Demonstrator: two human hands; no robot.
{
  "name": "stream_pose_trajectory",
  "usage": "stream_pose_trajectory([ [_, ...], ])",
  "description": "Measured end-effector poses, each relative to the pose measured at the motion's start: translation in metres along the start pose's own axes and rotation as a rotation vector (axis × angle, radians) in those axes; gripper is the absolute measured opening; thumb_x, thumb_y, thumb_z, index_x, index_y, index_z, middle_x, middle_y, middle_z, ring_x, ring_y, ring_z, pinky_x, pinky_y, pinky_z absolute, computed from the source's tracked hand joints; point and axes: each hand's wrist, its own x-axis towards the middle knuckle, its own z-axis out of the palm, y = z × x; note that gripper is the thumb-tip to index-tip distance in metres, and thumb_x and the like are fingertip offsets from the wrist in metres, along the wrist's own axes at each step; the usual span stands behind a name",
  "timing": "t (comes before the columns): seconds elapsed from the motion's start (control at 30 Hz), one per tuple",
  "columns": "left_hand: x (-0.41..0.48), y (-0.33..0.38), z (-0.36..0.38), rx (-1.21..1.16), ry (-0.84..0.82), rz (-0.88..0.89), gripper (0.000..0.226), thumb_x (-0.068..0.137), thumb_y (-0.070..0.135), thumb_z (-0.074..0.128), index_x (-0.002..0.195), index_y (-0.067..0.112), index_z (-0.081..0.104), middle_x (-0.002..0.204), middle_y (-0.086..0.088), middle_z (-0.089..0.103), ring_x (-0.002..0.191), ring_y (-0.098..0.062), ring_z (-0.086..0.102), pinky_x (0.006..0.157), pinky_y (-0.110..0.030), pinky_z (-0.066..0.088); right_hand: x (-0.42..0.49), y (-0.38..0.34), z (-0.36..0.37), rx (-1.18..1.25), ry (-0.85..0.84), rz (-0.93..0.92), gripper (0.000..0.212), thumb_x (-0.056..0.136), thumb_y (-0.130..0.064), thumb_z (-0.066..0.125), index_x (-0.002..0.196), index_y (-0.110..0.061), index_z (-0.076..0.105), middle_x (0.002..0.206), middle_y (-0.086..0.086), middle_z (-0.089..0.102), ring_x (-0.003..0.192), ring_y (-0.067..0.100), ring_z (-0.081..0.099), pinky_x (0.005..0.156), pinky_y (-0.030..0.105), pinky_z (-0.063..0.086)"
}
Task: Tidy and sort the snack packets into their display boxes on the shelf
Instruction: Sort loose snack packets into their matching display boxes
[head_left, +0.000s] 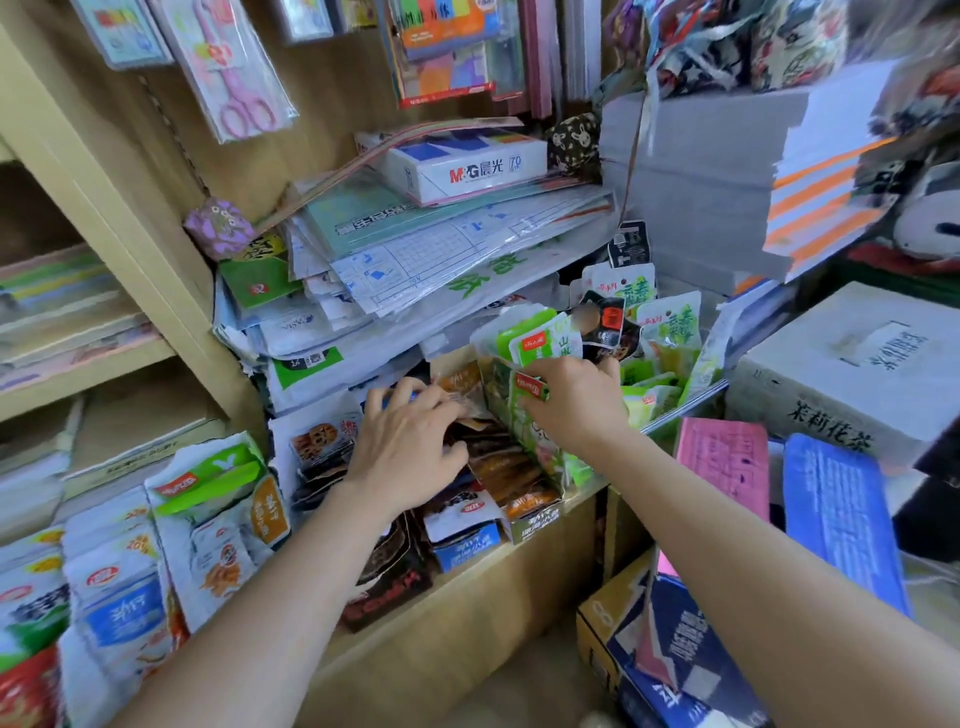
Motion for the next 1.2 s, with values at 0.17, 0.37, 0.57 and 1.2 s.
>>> stream_pose_trajectory([
  [0.17,-0.008,0.001,0.0,-0.018,-0.036,-0.022,0.041,0.099,0.052,0.045,0.133,0.037,0.059,0.144,0.018,0.052,0.133,-0.017,0.036,0.105,-0.041,0.021,0.003,-0.006,0.006,0.046,0.053,0.008,0.017,0.096,-0.024,0.056,0.088,-0.021,0.07,0.065,0.003,0.064,0.071,0.03,0.061,0.077,0.036,0.017],
  [0.37,-0.01,0.004,-0.001,-0.085,-0.107,-0.122,0.049,0.099,0.061,0.039,0.143,0.041,0.05,0.149,0.02,0.047,0.136,-0.016,0.033,0.105,-0.04,0.019,0.001,-0.001,-0.028,0.464,0.187,-0.003,0.01,0.096,-0.021,0.064,0.094,-0.014,0.071,0.058,0.0,0.062,0.039,0.005,0.044,0.047,0.027,0.033],
  [0.57,-0.013,0.015,-0.006,-0.264,0.015,-0.228,0.06,0.098,0.059,0.046,0.152,0.034,0.04,0.156,0.012,0.041,0.142,-0.015,0.033,0.113,-0.042,0.023,-0.011,0.02,-0.061,0.967,0.264,0.058,0.006,0.093,-0.016,0.069,0.089,-0.015,0.073,0.08,0.012,0.07,0.069,0.012,0.058,0.065,0.04,0.052],
  [1.2,-0.001,0.063,-0.061,-1.084,0.04,-0.187,0.015,0.084,0.02,0.081,0.098,0.024,0.075,0.095,0.015,0.077,0.092,-0.001,0.071,0.081,-0.023,0.051,-0.033,0.052,-0.083,1.245,-0.017,0.1,0.015,0.092,-0.016,0.069,0.104,-0.009,0.075,0.097,0.011,0.077,0.092,0.029,0.074,0.084,0.043,0.06],
])
